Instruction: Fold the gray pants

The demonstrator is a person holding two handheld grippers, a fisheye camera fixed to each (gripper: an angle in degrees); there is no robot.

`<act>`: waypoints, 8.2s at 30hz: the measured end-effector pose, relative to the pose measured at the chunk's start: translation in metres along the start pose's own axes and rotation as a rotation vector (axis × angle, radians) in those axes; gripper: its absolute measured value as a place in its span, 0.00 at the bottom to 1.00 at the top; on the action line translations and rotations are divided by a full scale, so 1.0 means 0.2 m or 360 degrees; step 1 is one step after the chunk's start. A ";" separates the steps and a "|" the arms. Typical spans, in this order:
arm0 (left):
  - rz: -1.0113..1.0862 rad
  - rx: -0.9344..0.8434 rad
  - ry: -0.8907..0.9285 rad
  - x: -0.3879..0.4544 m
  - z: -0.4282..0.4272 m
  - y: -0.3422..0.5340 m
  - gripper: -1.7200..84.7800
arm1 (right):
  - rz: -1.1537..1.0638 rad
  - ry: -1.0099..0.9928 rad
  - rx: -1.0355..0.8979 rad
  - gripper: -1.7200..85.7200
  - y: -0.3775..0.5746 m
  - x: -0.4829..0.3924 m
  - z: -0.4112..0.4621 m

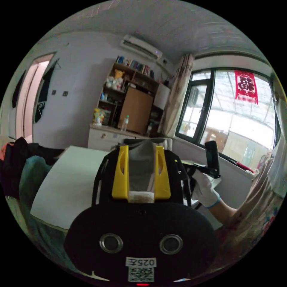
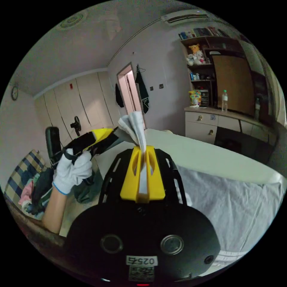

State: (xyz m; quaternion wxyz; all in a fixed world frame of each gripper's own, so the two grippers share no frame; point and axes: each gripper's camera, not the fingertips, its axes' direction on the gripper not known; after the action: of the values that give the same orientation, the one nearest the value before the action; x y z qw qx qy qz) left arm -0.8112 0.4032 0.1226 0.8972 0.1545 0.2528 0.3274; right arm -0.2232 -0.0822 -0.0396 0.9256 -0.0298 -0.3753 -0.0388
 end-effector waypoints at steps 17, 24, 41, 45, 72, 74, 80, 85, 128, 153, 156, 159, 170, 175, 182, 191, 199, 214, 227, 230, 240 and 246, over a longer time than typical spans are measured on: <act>0.0486 -0.0498 0.1358 -0.30 0.96 -0.33 0.17 | 0.0000 -0.0307 0.0184 0.02 0.17 0.37 -0.45; 0.1056 -0.0778 0.1584 0.01 1.23 -0.27 0.08 | 0.0040 -0.0414 0.0230 0.02 0.19 0.47 -0.54; 0.1218 -0.1196 0.1831 1.63 2.62 -0.19 0.03 | 0.0645 0.1086 0.0466 0.03 0.51 1.02 -1.64; 0.1118 -0.1672 0.1718 2.09 3.10 0.24 0.01 | 0.0982 0.1329 0.0297 0.05 0.75 1.36 -1.77; 0.0474 -0.1364 0.1371 1.82 2.26 0.54 0.06 | 0.0820 0.0676 -0.0136 0.16 0.27 2.09 -1.99; 0.0537 -0.1268 0.1229 1.82 2.21 0.49 0.06 | 0.0780 0.0746 -0.0315 0.16 0.19 2.15 -1.90; 0.0816 -0.1429 0.1070 2.01 2.29 0.62 0.06 | 0.0846 0.0789 -0.0526 0.07 0.09 2.21 -1.77; 0.0890 -0.1612 0.0957 2.09 2.32 0.74 0.02 | 0.0729 0.1363 -0.0756 0.07 0.06 2.16 -1.76; -0.0213 -0.1336 0.0354 1.01 1.49 0.46 0.12 | 0.0442 0.0229 -0.0105 0.16 -0.03 1.01 -1.33; -0.0425 -0.0901 0.0532 0.54 0.85 0.39 0.06 | 0.0469 0.0191 -0.0764 0.02 -0.27 0.91 -0.36; -0.0622 -0.0648 0.0637 0.32 0.50 0.32 0.04 | 0.0610 -0.0424 -0.0540 0.01 -0.30 0.88 -0.32; -0.0609 -0.0399 0.0678 0.28 0.23 0.17 0.04 | 0.0659 -0.0944 -0.0316 0.02 -0.36 0.81 -0.30; -0.0056 -0.0480 0.0513 1.02 0.81 -0.05 0.04 | 0.0191 -0.0032 -0.0426 0.02 -0.56 1.13 -0.97; -0.0129 -0.0735 0.0521 1.31 1.47 0.19 0.04 | 0.0248 0.0261 -0.0749 0.02 -0.42 1.57 -0.96; 0.0188 -0.0976 0.0237 1.61 1.69 0.37 0.04 | 0.0541 -0.0025 -0.0603 0.02 -0.17 1.84 -0.94; 0.0297 -0.1218 0.0356 1.77 1.83 0.48 0.06 | 0.0519 0.0131 -0.0759 0.08 -0.26 1.81 -0.99; 0.0297 -0.0858 0.0538 1.54 1.25 0.24 0.06 | 0.0354 0.0070 -0.0424 0.14 -0.23 1.47 -1.31; -0.0164 -0.1110 0.0182 0.98 1.15 0.48 0.09 | 0.0169 0.0629 -0.0626 0.01 0.00 1.13 -1.23; -0.0219 -0.1272 0.0206 0.99 1.19 0.53 0.09 | 0.0624 -0.0022 -0.0700 0.14 0.19 1.44 -1.15; -0.0236 -0.1302 0.0252 0.94 1.16 0.49 0.08 | 0.0686 -0.0069 -0.0697 0.11 0.26 1.40 -1.21; -0.0088 -0.1222 0.0492 0.75 0.88 0.19 0.07 | 0.0519 0.0274 -0.0463 0.09 0.42 0.85 -1.51; 0.0510 -0.0865 0.0387 1.16 1.04 -0.33 0.02 | 0.0178 0.0463 -0.0340 0.02 0.01 0.78 -1.42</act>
State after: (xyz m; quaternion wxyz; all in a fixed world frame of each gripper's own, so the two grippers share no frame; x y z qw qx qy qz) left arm -0.5095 0.4863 0.1843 0.8060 -0.0929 0.2338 0.5358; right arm 0.0854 -0.1118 -0.1348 0.9624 -0.1428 -0.2292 -0.0309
